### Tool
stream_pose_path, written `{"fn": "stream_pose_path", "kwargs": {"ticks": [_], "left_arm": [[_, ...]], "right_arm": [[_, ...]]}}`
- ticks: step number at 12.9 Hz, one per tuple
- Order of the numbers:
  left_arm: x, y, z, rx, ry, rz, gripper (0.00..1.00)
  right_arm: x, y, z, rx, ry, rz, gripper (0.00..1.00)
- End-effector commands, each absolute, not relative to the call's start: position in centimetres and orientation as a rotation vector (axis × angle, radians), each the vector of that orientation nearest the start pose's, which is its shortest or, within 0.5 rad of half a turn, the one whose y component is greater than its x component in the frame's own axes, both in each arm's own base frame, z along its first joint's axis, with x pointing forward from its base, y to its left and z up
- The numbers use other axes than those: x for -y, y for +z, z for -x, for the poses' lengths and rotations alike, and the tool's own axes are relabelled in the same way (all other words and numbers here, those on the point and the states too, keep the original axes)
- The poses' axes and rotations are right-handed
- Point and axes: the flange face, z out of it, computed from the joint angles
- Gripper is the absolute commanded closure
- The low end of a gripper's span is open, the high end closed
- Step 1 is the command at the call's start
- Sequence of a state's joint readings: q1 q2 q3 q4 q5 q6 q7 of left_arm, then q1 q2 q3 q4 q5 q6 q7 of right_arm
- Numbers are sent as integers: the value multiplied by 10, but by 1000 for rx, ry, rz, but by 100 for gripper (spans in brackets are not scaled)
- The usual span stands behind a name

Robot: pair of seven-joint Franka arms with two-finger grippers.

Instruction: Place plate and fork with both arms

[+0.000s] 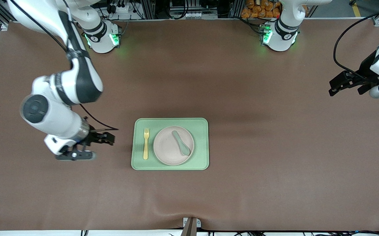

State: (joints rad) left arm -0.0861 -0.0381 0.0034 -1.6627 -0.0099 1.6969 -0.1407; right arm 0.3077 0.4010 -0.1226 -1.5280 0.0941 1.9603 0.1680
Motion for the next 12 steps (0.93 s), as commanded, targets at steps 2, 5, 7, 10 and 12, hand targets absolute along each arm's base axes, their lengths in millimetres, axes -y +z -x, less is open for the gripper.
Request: {"fn": "stream_pose_path", "kwargs": {"ticks": [2, 5, 7, 10, 12], "left_arm": [[47, 615, -552, 63, -105, 3151, 0], [49, 617, -551, 63, -112, 3151, 0], [48, 616, -552, 64, -107, 3152, 0], [48, 616, -552, 64, -107, 3152, 0], [48, 615, -552, 61, -105, 3154, 0]], "right_arm": [[-75, 514, -633, -103, -57, 3086, 0], [-40, 573, -592, 13, 34, 3076, 0], [-29, 602, -565, 14, 95, 3072, 0], [-33, 633, -538, 49, 94, 3129, 0], [-31, 636, -535, 54, 85, 3128, 0]]}}
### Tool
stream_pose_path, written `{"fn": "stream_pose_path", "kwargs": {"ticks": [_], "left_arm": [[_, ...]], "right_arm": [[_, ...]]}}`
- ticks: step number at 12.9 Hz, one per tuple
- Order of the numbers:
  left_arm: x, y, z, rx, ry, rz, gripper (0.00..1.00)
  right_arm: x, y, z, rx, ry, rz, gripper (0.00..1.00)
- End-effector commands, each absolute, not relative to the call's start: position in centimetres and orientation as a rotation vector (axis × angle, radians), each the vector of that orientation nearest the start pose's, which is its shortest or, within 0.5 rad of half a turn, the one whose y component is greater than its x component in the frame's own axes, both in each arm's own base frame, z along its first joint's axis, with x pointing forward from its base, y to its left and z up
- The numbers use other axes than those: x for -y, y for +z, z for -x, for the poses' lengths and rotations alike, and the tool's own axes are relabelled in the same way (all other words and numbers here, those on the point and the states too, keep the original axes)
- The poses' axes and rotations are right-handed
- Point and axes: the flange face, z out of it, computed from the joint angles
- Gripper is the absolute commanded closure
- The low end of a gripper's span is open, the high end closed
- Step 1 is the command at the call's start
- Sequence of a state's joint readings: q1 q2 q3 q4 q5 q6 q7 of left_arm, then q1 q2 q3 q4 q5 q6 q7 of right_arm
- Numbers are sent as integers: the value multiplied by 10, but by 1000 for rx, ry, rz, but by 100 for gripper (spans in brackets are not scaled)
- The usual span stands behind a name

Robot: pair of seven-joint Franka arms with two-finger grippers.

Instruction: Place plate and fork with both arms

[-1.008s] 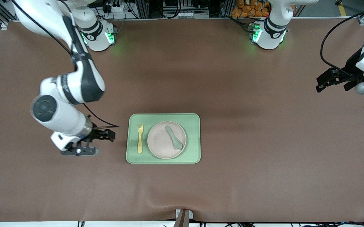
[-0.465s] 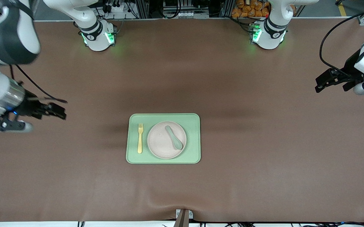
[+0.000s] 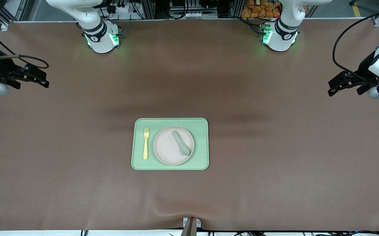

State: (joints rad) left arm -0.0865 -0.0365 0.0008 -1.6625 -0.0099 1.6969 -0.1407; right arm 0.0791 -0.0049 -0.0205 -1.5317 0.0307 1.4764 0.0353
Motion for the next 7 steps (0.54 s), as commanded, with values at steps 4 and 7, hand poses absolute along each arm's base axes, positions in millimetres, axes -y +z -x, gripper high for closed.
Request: {"fn": "stream_pose_path", "kwargs": {"ticks": [4, 7], "left_arm": [[49, 612, -553, 54, -95, 3153, 0], [50, 611, -553, 52, -92, 3155, 0]], "right_arm": [[-32, 638, -536, 56, 66, 3130, 0], [-28, 638, -536, 78, 63, 3129, 0]]}}
